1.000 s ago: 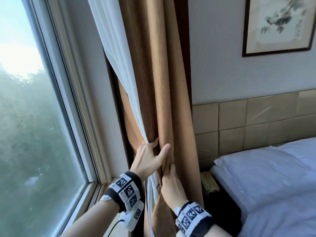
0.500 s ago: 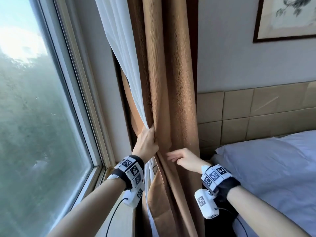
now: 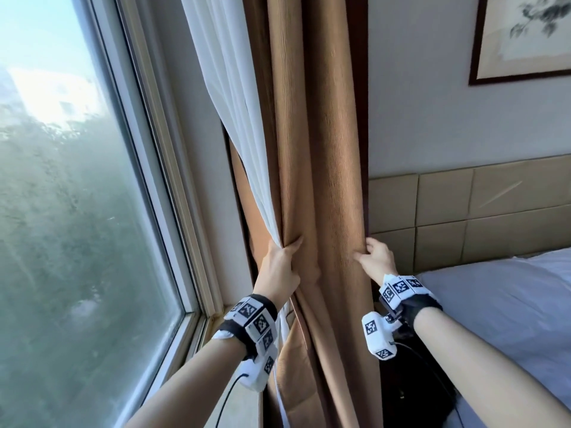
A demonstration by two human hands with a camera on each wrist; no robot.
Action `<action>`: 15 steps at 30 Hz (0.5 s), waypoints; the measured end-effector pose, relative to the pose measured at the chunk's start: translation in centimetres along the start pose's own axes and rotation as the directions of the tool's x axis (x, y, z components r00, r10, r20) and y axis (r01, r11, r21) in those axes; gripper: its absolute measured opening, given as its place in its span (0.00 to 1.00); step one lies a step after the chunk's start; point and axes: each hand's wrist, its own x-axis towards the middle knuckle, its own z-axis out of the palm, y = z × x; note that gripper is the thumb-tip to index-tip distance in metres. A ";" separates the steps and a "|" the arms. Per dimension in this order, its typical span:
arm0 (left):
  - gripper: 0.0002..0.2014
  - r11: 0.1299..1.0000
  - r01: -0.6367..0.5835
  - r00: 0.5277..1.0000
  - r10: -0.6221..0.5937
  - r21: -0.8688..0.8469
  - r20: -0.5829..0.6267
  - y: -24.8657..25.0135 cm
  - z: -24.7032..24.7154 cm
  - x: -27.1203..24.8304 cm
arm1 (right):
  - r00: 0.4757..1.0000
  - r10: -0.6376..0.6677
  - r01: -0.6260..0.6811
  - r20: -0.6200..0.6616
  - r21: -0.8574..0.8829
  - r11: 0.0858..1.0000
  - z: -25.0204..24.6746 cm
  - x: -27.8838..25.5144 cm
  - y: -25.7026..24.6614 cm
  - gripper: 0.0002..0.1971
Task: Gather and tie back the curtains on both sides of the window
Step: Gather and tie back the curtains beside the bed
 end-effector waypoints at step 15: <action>0.24 0.997 0.010 0.994 -0.018 -0.070 -0.103 0.6 0.9 0.8 | 0.858 -0.398 0.490 0.326 -0.287 0.823 3.3 -11.8 -2.5 0.16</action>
